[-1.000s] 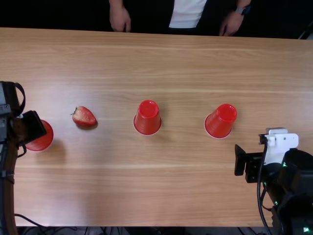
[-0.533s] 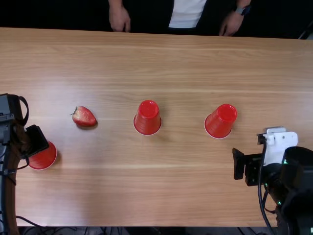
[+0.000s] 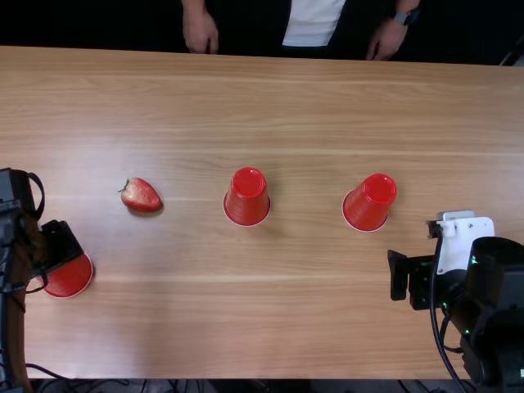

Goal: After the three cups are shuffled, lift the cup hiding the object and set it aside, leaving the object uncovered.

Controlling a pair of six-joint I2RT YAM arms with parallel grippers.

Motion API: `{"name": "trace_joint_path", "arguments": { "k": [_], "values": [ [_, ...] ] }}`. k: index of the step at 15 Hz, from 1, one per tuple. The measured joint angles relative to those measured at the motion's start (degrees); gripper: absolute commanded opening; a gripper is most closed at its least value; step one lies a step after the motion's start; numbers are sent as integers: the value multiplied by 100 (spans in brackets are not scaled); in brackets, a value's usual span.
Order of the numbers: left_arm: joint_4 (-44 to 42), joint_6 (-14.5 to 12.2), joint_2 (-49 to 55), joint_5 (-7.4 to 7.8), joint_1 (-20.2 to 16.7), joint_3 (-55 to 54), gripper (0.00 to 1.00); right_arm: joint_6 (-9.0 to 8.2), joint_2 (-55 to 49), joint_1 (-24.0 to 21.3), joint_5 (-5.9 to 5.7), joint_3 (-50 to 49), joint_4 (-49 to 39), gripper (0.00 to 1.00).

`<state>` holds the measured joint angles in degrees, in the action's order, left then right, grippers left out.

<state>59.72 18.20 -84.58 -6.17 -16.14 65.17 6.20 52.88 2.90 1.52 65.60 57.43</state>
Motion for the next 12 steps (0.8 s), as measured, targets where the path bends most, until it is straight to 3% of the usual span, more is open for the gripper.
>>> {"name": "trace_joint_path", "arguments": {
  "k": [9, 11, 12],
  "values": [
    [79, 2, 1803, 28, 87, 354, 100, -7, -4, 0, 0, 107, 321, 100],
    [72, 7, 2413, 33, 420, 531, 100, -9, -44, 2, -2, 157, 446, 100],
    [85, 2, 2815, 39, 769, 540, 100, -9, -44, 11, -2, 157, 470, 100]
  ]
}}
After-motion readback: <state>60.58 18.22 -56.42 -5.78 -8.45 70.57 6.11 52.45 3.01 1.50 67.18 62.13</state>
